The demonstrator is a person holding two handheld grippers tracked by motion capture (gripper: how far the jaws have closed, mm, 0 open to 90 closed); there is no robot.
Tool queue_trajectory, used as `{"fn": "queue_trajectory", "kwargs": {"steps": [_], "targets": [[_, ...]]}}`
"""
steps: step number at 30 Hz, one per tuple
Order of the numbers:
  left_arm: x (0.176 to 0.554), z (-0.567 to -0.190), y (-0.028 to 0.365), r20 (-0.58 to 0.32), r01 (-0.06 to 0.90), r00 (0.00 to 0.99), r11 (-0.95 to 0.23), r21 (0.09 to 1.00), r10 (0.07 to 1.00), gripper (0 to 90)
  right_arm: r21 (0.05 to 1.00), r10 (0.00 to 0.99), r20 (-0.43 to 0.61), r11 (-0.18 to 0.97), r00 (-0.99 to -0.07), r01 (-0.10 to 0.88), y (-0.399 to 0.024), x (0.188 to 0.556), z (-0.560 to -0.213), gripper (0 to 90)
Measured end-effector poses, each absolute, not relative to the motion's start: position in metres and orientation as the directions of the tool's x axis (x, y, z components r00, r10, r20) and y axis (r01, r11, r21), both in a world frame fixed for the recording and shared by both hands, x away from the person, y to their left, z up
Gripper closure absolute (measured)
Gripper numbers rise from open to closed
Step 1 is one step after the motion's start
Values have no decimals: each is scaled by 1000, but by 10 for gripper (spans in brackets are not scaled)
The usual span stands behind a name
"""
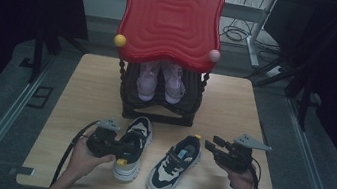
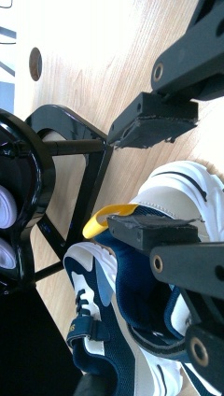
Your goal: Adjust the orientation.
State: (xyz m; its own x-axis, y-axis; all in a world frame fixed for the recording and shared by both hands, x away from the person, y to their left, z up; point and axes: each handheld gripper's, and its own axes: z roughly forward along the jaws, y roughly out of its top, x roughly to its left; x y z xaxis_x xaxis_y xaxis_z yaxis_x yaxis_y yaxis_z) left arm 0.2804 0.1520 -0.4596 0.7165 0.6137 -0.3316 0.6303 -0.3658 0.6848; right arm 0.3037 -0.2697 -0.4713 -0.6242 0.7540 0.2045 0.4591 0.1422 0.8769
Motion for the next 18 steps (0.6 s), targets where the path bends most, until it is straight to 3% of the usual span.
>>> {"fn": "queue_trajectory", "kwargs": {"steps": [9, 18], "targets": [[298, -459, 192, -349, 666, 631, -252, 702, 693, 900, 876, 756, 205, 142, -622, 462, -270, 304, -472, 546], [335, -492, 193, -365, 720, 576, -243, 650, 732, 900, 875, 756, 204, 145, -622, 463, -270, 304, -472, 546]]}}
